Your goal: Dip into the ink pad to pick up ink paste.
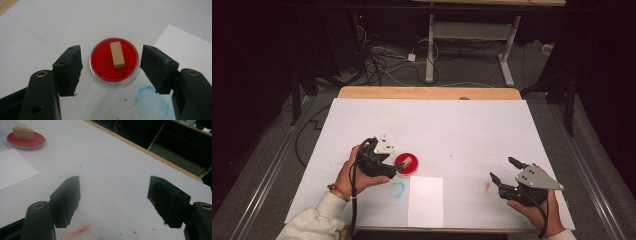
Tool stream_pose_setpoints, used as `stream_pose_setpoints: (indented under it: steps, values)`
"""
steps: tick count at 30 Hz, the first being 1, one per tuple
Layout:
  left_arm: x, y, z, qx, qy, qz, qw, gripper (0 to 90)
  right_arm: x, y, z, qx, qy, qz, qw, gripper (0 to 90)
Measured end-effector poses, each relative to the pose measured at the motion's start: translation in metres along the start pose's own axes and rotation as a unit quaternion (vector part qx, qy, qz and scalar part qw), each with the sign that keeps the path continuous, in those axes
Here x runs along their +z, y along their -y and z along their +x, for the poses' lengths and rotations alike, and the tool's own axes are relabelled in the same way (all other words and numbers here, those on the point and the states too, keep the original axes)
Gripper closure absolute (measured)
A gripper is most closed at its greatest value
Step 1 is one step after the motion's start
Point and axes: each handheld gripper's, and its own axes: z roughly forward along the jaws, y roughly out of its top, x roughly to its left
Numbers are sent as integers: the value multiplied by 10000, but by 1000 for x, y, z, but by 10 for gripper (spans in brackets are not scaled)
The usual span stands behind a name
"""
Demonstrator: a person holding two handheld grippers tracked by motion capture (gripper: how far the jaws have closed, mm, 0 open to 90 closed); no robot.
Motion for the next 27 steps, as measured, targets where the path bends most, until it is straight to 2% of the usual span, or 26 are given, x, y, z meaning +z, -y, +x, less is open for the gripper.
stream_pose_setpoints:
  steps: [3, 4, 7, 9, 12, 15, 19, 24, 27]
  values:
    - [7, -9, -2, 20, 0, 138, 9999, 348, 0, 1, 0, 14, 9, 30, 10000, 268]
    - [9, -11, -3, 42, -34, 206, 9998, 382, 1, 1, 0, 14, -13, 57, 10000, 275]
    - [17, -16, -7, 133, 66, 431, 9990, 410, 2, 1, 1, -47, -57, 96, 9999, 276]
    - [22, -20, -6, 68, 119, 626, 9979, 466, 3, 2, 2, -79, -82, 145, 9998, 279]
    - [29, -22, -3, -75, 85, 704, 9975, 498, 4, 2, 4, -134, -83, 192, 9997, 283]
    - [37, -23, 1, -239, 175, 751, 9967, 527, 4, 2, 3, -148, -36, 186, 9997, 285]
    - [44, -24, 3, -278, 342, 846, 9954, 546, 3, 3, 2, -113, -5, 187, 9998, 290]
    - [52, -25, 3, -300, 341, 971, 9942, 596, 4, 3, 2, -135, 34, 227, 9996, 294]
    - [55, -24, 3, -321, 321, 1041, 9935, 657, 3, 3, 1, -140, -14, 202, 9997, 293]
